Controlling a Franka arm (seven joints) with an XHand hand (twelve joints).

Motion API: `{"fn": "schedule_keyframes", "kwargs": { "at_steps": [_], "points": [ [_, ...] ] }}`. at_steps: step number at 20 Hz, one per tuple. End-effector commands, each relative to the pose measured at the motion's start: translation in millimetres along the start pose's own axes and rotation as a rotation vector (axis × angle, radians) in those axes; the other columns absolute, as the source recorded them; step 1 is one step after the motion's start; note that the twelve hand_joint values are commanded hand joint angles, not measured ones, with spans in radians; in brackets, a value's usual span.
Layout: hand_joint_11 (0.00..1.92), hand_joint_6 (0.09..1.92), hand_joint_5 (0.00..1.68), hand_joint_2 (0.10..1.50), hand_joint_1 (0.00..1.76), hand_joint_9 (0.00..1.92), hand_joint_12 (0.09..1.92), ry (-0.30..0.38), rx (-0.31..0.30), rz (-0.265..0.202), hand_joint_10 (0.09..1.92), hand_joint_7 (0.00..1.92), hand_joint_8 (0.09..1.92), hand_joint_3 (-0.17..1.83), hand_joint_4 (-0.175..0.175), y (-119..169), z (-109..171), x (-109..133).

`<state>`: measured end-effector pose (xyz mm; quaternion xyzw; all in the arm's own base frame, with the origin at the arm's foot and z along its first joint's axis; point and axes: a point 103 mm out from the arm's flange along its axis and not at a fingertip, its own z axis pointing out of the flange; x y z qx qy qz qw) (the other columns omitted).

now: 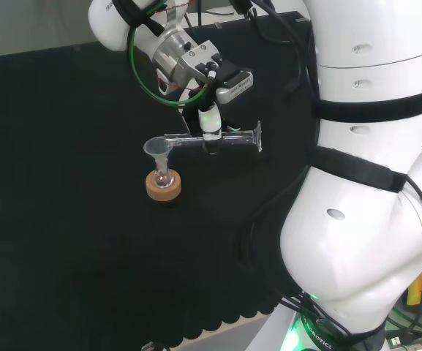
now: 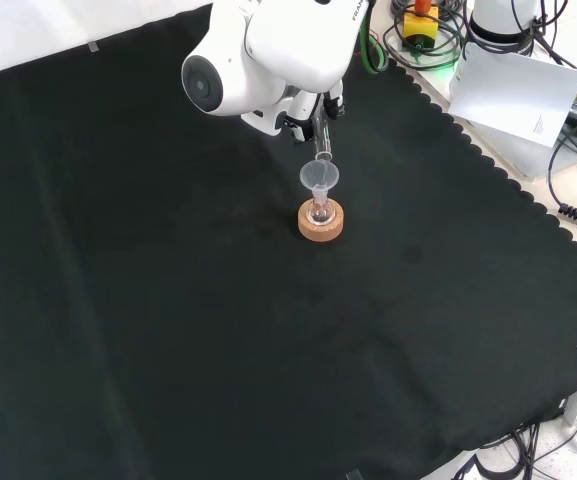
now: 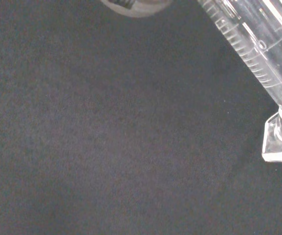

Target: Pour the water from the graduated cylinder into the round-bottom flask.

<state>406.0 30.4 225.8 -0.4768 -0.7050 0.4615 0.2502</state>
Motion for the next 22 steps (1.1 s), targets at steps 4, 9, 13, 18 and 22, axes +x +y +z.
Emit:
{"fn": "schedule_keyframes", "kwargs": {
  "at_steps": [4, 9, 13, 18, 22],
  "points": [
    [1.42, 0.79, 1.11, 1.05, 1.28, 1.62, 0.66, -0.006, -0.001, 0.007, 0.09, 1.15, 0.77, 0.00, -0.175, -1.8, -0.4, 0.3],
    [1.42, 0.79, 1.11, 1.05, 1.28, 1.62, 0.66, -0.011, 0.013, 0.015, 0.09, 1.15, 0.77, 0.00, -0.175, -7.2, -1.6, 0.4],
    [1.42, 0.79, 1.11, 1.05, 1.28, 1.62, 0.66, -0.017, 0.015, 0.017, 0.09, 1.15, 0.77, 0.00, -0.175, -15.1, -7.9, 4.0],
    [1.42, 0.79, 1.11, 1.05, 1.28, 1.62, 0.66, -0.013, 0.010, 0.012, 0.09, 1.15, 0.77, 0.00, -0.175, -15.0, -7.9, 4.7],
    [1.42, 0.79, 1.11, 1.05, 1.28, 1.62, 0.66, -0.013, 0.011, 0.015, 0.09, 1.15, 0.77, 0.00, -0.175, -15.6, -9.4, 6.2]
  ]
}}
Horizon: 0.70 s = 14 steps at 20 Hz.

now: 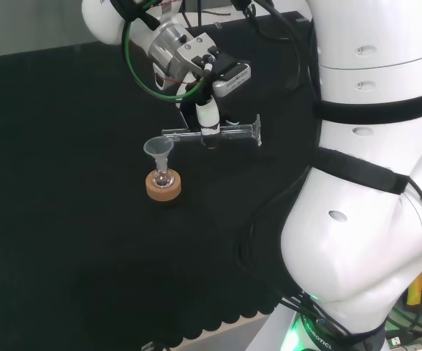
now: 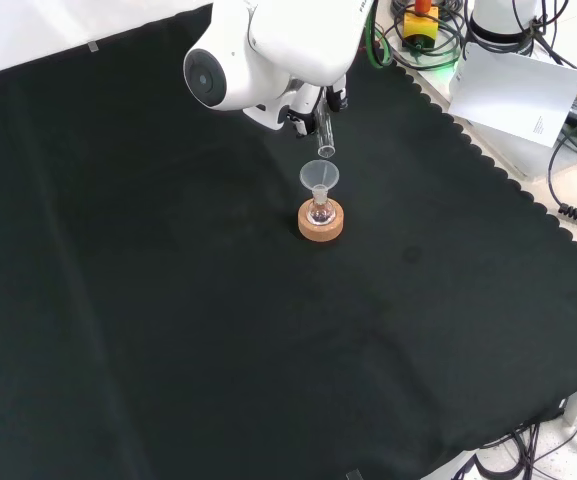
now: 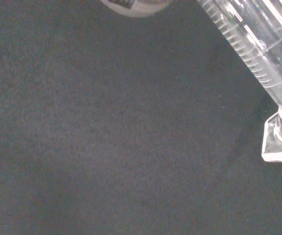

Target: Pour the water from the graduated cylinder into the round-bottom flask.

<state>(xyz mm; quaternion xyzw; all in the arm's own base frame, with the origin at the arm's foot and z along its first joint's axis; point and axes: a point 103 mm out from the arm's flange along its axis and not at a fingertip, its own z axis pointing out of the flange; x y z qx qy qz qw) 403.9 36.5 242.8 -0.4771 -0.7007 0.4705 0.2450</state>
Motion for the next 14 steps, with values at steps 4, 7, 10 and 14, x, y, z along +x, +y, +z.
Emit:
{"fn": "schedule_keyframes", "kwargs": {
  "at_steps": [4, 7, 10, 14],
  "points": [
    [1.42, 0.79, 1.11, 1.05, 1.28, 1.62, 0.66, 0.003, -0.004, 0.000, 0.09, 1.15, 0.77, 0.00, -0.175, -0.1, -1.2, 1.7],
    [1.42, 0.79, 1.10, 1.05, 1.28, 1.62, 0.66, 0.003, -0.004, 0.001, 0.09, 1.15, 0.77, 0.00, -0.175, 0.0, -1.5, 2.0],
    [1.42, 0.79, 1.10, 1.05, 1.28, 1.62, 0.66, 0.004, -0.006, -0.001, 0.09, 1.15, 0.77, 0.00, -0.175, 0.4, -1.9, 2.2],
    [1.42, 0.79, 1.10, 1.05, 1.28, 1.62, 0.66, 0.006, -0.011, -0.003, 0.09, 1.15, 0.77, 0.00, -0.175, 1.3, -2.6, 2.5]
  ]
}}
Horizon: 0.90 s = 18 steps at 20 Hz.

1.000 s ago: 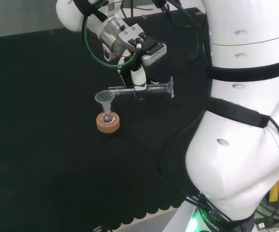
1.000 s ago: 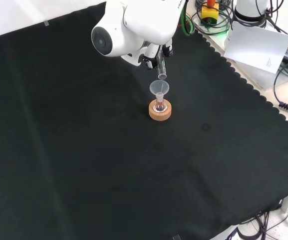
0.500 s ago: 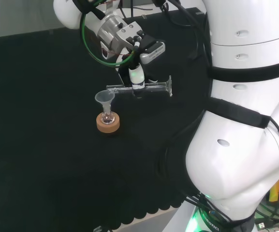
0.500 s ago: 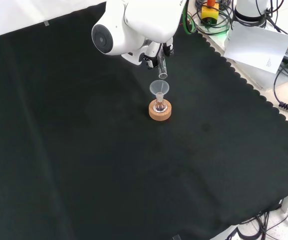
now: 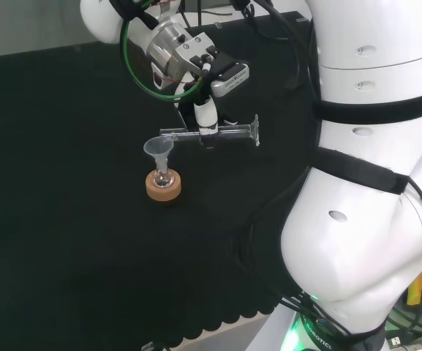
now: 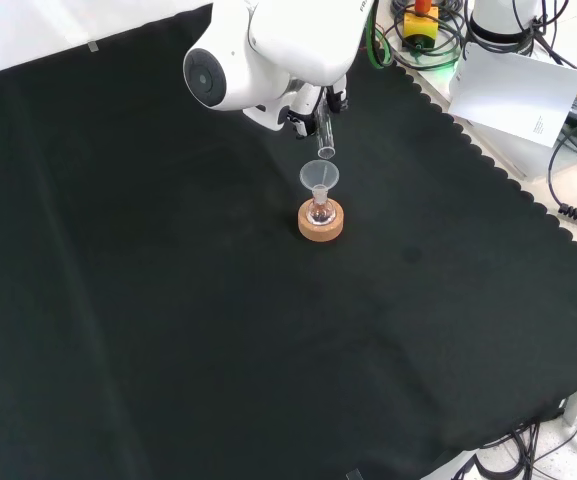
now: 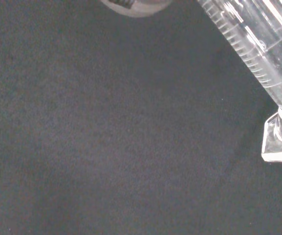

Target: Pour the water from the graduated cylinder into the round-bottom flask.

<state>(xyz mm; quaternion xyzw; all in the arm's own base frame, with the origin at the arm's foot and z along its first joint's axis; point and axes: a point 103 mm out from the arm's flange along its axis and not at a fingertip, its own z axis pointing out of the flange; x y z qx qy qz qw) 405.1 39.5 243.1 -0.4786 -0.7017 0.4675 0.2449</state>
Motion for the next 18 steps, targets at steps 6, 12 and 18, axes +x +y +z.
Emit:
{"fn": "schedule_keyframes", "kwargs": {
  "at_steps": [6, 12, 18],
  "points": [
    [1.42, 0.79, 1.10, 1.05, 1.28, 1.62, 0.66, 0.008, -0.048, -0.022, 0.09, 1.15, 0.77, 0.00, -0.175, 7.8, -4.9, 3.2],
    [1.42, 0.79, 1.10, 1.05, 1.28, 1.62, 0.66, 0.042, -0.143, -0.075, 0.09, 1.15, 0.77, 0.00, -0.175, 8.3, -3.4, 4.9],
    [1.42, 0.79, 1.10, 1.05, 1.28, 1.62, 0.66, 0.081, -0.230, -0.125, 0.09, 1.15, 0.77, 0.00, -0.175, 5.0, 0.3, -3.8]
  ]
}}
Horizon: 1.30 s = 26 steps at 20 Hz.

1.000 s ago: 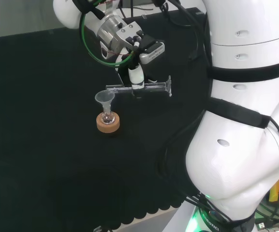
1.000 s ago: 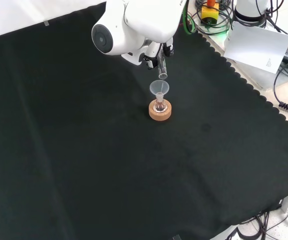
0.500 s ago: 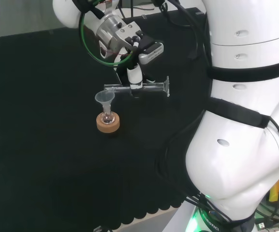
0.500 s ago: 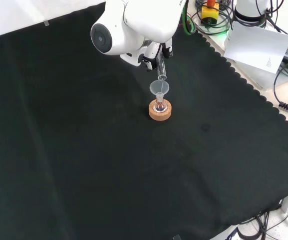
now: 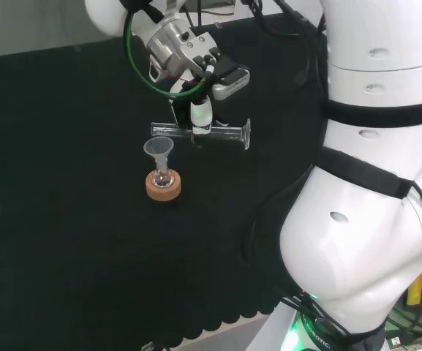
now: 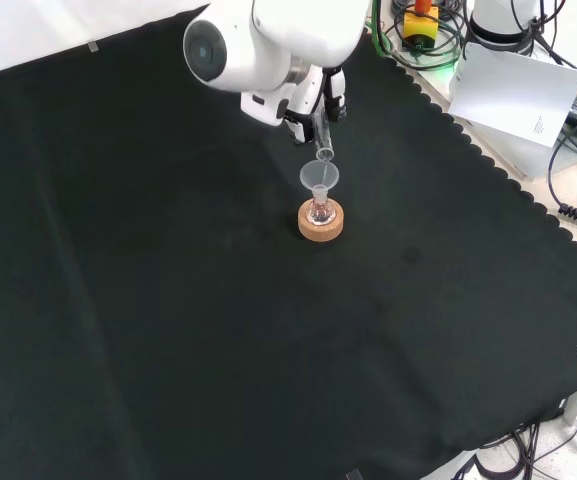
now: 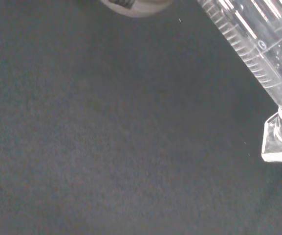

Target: Pour the water from the graduated cylinder into the round-bottom flask.

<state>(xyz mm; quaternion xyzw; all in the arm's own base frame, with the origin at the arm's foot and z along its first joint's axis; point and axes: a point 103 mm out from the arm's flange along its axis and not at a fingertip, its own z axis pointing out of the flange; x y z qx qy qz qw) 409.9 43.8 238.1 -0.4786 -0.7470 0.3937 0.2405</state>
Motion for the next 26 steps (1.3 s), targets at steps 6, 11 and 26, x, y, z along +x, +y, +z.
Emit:
{"fn": "schedule_keyframes", "kwargs": {
  "at_steps": [6, 11, 26],
  "points": [
    [1.42, 0.79, 1.10, 1.05, 1.28, 1.61, 0.66, 0.076, -0.152, -0.082, 0.09, 1.15, 0.77, 0.00, -0.175, -5.7, 7.6, -15.2],
    [1.42, 0.80, 1.10, 1.05, 1.28, 1.61, 0.66, 0.130, -0.232, -0.127, 0.09, 1.14, 0.77, 0.00, -0.175, -6.3, 9.8, -22.6],
    [1.43, 0.80, 1.10, 1.05, 1.28, 1.61, 0.66, 0.197, -0.429, -0.213, 0.09, 1.14, 0.78, 0.00, -0.175, -3.0, 13.7, -34.9]
  ]
}}
